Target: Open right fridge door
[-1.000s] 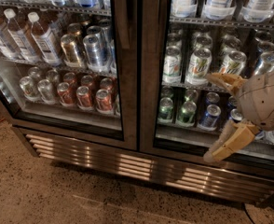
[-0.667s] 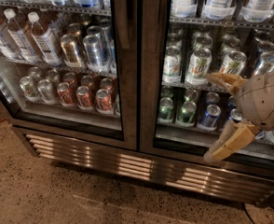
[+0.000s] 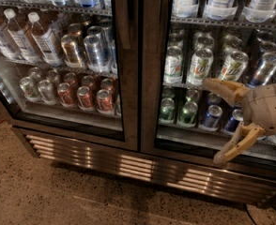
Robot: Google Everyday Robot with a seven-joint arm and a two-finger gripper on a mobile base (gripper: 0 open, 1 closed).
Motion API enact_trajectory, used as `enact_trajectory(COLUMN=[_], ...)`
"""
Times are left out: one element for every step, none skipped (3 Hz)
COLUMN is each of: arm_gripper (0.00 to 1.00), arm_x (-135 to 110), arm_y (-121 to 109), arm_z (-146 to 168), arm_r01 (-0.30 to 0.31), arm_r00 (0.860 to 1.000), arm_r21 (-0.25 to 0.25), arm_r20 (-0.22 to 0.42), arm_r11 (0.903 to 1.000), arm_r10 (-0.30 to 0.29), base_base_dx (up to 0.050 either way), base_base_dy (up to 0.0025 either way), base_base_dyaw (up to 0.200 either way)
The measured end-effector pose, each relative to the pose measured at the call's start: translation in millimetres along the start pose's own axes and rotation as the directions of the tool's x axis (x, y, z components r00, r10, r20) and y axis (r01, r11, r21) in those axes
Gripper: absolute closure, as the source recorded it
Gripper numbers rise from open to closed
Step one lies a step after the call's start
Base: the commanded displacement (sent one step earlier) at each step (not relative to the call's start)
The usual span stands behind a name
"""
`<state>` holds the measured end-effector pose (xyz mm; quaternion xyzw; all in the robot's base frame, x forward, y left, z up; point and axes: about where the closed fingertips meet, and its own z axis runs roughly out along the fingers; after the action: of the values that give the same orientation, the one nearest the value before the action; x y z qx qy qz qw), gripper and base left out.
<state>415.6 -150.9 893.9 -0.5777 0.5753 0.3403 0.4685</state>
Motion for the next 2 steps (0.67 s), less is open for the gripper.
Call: enact_trajectory(arm_gripper=[0.00,0.00], arm_x=[6.4,5.1], arm_y=[-0.7,-0.5], arm_z=[3.2,3.5], arm_r01=[-0.035,-0.030], arm_r00=[0.997,0.998], arm_r21=[-0.023,-0.022], arm_r20=[0.063,0.056], arm_r11=[0.9991,0.9993], arm_r10=[0.037,0.032], base_base_dx=[0.000,0.000], base_base_dy=[0.00000,0.00000], base_base_dyaw=[0.000,0.000])
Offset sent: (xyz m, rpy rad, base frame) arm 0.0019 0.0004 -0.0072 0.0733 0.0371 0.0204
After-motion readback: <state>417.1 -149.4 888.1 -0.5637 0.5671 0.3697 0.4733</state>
